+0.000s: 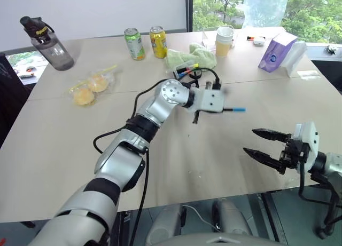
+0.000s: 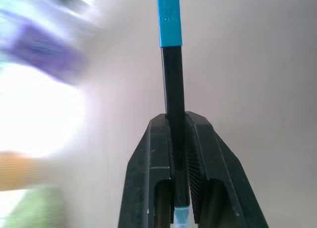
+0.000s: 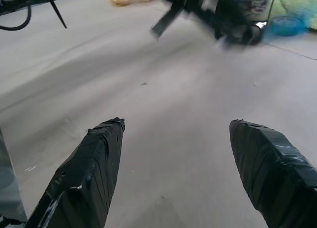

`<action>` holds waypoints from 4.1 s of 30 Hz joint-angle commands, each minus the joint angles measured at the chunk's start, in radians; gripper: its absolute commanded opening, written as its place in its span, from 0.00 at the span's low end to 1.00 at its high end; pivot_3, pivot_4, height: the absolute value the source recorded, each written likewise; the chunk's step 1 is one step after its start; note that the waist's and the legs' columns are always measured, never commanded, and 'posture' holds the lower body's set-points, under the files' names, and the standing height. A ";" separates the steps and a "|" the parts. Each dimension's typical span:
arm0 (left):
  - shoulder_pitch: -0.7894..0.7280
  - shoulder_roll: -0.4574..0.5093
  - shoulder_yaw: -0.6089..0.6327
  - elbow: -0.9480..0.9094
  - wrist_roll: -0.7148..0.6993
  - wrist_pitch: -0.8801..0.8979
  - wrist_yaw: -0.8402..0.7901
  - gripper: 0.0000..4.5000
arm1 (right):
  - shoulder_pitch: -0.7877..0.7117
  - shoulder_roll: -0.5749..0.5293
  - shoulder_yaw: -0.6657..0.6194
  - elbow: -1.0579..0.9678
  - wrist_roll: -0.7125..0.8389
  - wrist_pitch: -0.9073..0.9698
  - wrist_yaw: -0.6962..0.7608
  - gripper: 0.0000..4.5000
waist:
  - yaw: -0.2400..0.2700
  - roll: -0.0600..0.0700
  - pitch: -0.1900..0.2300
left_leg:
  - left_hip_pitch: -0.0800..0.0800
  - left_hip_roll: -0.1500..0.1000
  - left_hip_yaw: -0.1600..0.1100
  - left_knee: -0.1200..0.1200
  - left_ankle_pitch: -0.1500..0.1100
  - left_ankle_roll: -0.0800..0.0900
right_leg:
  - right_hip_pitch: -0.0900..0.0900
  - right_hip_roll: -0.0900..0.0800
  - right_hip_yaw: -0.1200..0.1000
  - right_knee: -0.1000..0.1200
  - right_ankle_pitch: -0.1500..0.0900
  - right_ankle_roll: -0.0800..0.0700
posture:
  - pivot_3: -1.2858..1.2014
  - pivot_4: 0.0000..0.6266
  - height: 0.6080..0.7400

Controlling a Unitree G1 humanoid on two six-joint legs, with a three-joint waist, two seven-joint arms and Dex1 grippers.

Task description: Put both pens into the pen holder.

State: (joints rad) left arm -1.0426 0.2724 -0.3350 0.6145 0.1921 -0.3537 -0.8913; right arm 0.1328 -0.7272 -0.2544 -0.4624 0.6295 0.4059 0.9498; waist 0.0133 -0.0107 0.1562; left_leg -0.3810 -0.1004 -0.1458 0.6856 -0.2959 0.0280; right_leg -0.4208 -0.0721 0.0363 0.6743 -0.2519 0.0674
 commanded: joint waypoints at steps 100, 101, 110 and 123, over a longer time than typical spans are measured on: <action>-0.091 0.043 0.016 0.568 0.323 -0.483 1.091 0.98 | -0.197 0.046 -0.082 0.040 0.054 -0.053 -0.155 0.80 | -0.001 0.000 0.000 | -0.003 -0.001 0.005 -0.001 0.000 0.000 | -0.007 0.001 0.005 0.004 0.001 0.001 | 0.52 0.24 1.00; -0.079 0.040 0.038 0.540 0.275 -0.498 1.033 0.98 | -0.195 0.046 -0.083 0.039 0.055 -0.052 -0.156 0.80 | 0.000 0.000 -0.001 | -0.003 -0.001 0.005 -0.001 0.000 0.000 | -0.007 0.000 0.005 0.004 0.001 0.001 | 0.52 0.24 1.00; 0.219 -0.033 0.150 -0.096 -0.259 -0.120 0.484 0.98 | -0.194 0.064 -0.045 0.045 0.049 -0.051 -0.150 0.80 | -0.011 0.001 -0.001 | -0.004 -0.001 0.006 -0.001 0.000 0.000 | -0.008 0.000 0.006 0.004 0.001 0.001 | 0.52 0.24 1.00; 0.997 0.232 0.482 -0.978 -0.686 0.651 0.404 0.98 | -0.180 0.092 0.056 0.247 -0.040 -0.139 -0.016 0.80 | -0.046 0.003 -0.004 | 0.001 0.001 0.008 -0.003 0.000 0.000 | -0.006 0.001 0.009 0.004 0.001 0.000 | 0.52 0.24 1.00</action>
State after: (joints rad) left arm -0.0546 0.4929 0.1171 -0.2639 -0.4434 0.2623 -0.4697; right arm -0.0313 -0.6374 -0.1933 -0.2122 0.5915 0.3024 0.9105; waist -0.0327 -0.0082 0.1527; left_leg -0.3806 -0.0992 -0.1383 0.6830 -0.2959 0.0281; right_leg -0.4268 -0.0708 0.0455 0.6781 -0.2510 0.0672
